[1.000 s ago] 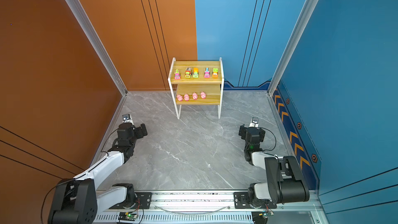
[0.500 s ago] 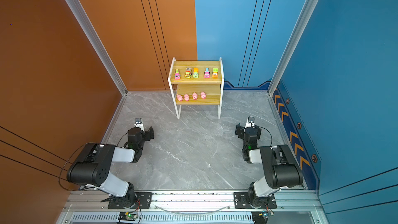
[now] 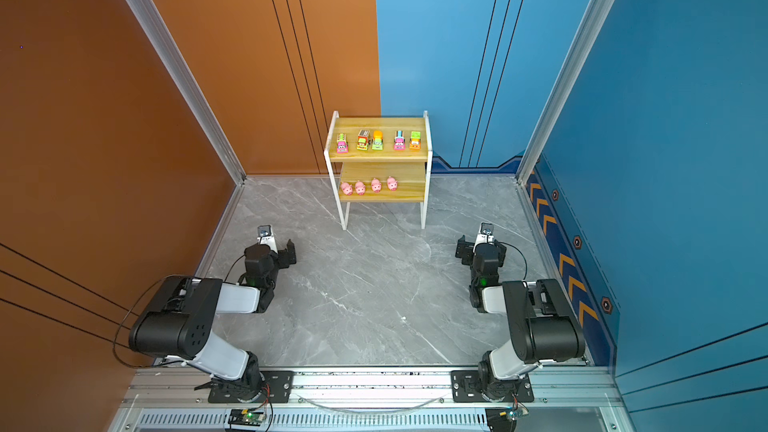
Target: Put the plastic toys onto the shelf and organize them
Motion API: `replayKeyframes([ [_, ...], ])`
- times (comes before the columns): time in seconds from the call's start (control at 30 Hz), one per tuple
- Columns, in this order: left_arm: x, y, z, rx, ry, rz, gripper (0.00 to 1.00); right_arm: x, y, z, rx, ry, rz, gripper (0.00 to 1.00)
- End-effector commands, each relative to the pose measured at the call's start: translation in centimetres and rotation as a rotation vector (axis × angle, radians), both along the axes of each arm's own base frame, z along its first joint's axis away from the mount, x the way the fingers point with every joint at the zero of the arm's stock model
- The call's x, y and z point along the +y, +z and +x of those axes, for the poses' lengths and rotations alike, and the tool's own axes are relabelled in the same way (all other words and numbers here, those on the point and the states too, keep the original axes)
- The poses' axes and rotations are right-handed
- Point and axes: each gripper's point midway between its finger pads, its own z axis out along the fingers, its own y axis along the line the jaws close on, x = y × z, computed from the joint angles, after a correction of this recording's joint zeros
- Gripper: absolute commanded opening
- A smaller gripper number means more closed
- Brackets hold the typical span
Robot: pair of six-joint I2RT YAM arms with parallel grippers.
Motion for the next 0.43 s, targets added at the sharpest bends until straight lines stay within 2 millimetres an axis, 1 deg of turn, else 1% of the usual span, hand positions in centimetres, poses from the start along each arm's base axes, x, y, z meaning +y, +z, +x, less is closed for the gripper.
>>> replayKeyframes([
  [0.0,0.27,1.03,0.39,-0.033,0.011,0.013,0.98,0.25,0.08,0.33,0.001,0.011,-0.001,1.00],
  [0.4,0.27,1.00,0.38,-0.032,0.011,0.012,0.98,0.28,0.01,0.44,0.006,0.020,0.008,1.00],
])
